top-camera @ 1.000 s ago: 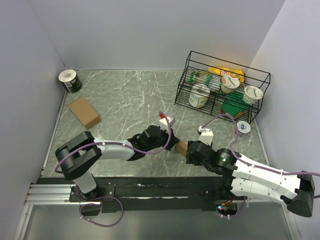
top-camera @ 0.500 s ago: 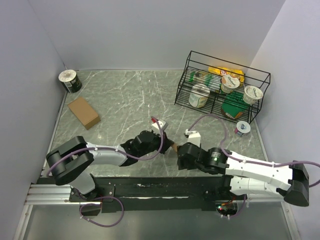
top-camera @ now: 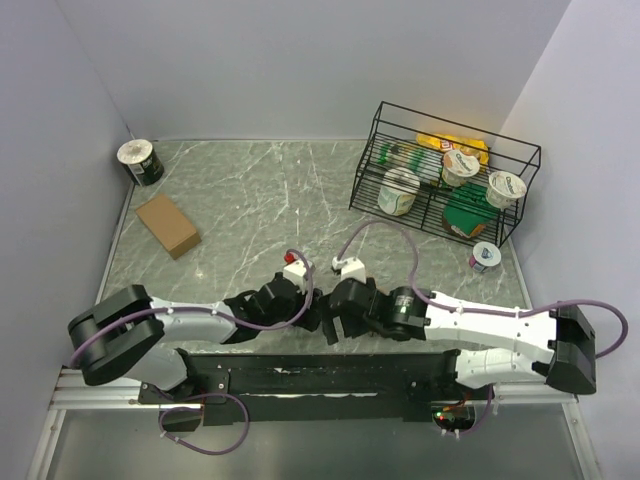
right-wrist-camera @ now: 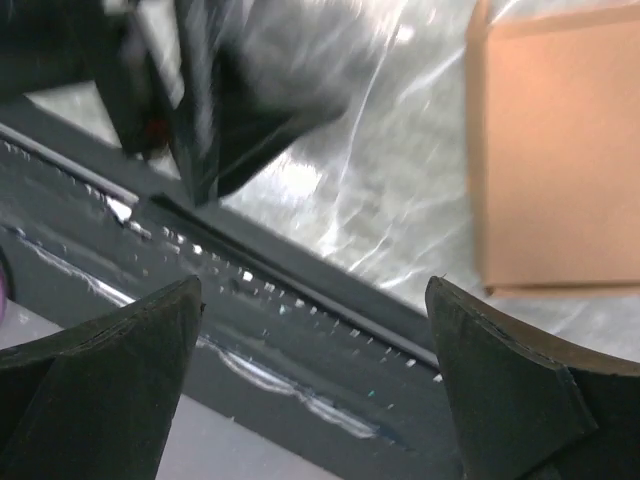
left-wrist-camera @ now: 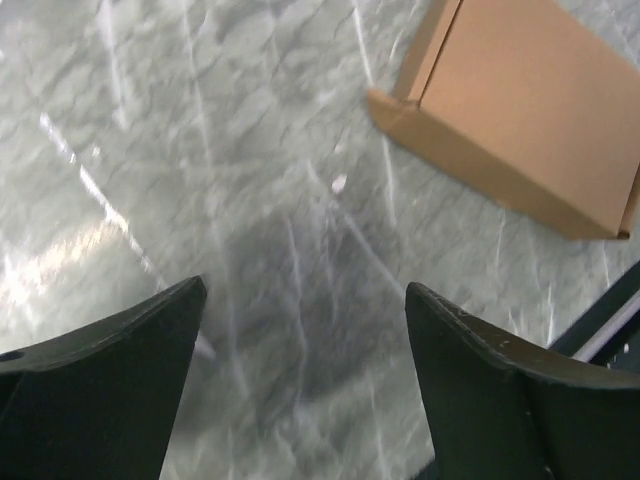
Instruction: Fold the paper box
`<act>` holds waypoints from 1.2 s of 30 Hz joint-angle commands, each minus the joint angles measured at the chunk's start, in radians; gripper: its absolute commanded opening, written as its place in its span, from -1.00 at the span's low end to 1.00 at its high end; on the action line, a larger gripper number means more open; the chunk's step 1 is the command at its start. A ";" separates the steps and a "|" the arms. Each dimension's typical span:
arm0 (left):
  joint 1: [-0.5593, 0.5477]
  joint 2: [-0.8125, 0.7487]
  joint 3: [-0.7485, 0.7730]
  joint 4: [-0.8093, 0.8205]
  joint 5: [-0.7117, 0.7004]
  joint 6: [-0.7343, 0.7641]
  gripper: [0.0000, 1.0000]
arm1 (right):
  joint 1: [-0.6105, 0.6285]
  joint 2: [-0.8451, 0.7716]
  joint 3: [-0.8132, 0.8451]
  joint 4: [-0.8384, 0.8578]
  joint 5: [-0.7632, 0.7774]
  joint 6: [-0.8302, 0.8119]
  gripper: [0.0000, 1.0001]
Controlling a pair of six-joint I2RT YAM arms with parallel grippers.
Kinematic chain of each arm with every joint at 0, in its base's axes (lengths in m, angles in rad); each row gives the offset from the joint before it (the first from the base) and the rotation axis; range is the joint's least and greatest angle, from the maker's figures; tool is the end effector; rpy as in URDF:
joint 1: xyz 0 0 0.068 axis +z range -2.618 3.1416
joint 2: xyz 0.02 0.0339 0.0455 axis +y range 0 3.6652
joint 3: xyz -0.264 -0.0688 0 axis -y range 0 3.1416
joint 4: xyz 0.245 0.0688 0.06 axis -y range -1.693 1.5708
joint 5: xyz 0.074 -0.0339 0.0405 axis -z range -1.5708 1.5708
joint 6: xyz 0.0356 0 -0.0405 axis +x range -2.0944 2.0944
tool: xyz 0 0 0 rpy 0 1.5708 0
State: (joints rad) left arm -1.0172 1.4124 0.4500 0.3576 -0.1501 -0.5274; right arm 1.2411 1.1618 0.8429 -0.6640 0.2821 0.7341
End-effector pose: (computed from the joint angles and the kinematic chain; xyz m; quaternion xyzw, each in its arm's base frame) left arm 0.1399 -0.2162 0.1454 0.1803 0.8652 -0.2756 0.3781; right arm 0.0827 0.2111 0.2459 -0.1982 0.9275 0.1653 0.2703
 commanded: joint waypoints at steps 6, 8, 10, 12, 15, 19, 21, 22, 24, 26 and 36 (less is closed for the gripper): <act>-0.003 0.042 0.039 0.017 0.167 -0.078 0.65 | -0.428 -0.178 -0.137 0.127 -0.196 -0.242 0.99; -0.001 0.072 0.064 0.061 0.210 -0.092 0.62 | -0.569 -0.185 -0.189 0.148 -0.299 -0.275 0.99; -0.003 0.117 0.088 0.096 0.283 -0.106 0.54 | -0.676 -0.166 -0.221 0.202 -0.393 -0.298 0.99; -0.001 0.172 0.122 0.160 0.364 -0.129 0.35 | -0.721 -0.142 -0.260 0.245 -0.428 -0.303 0.99; -0.001 0.241 0.165 0.251 0.461 -0.164 0.28 | -0.776 -0.085 -0.274 0.276 -0.448 -0.312 0.99; -0.001 0.309 0.206 0.339 0.523 -0.206 0.27 | -0.812 -0.018 -0.294 0.300 -0.477 -0.323 0.97; 0.006 0.338 0.214 0.354 0.532 -0.220 0.26 | -0.813 0.001 -0.306 0.319 -0.514 -0.318 0.90; 0.014 0.344 0.204 0.401 0.550 -0.230 0.26 | -0.815 0.002 -0.312 0.323 -0.527 -0.309 0.88; 0.052 0.374 0.178 0.501 0.575 -0.291 0.13 | -0.815 -0.005 -0.330 0.349 -0.558 -0.296 0.82; 0.150 0.443 0.112 0.782 0.645 -0.389 0.20 | -0.804 -0.013 -0.358 0.386 -0.604 -0.256 0.76; 0.339 0.219 0.171 0.284 0.517 -0.113 0.80 | -0.664 0.073 -0.343 0.523 -0.554 -0.130 0.69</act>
State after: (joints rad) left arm -0.7219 1.8194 0.5659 0.9127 0.4637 -0.8314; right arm 0.5236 1.1927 0.4862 -0.2352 -0.3023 0.5274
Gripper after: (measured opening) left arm 0.833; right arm 0.849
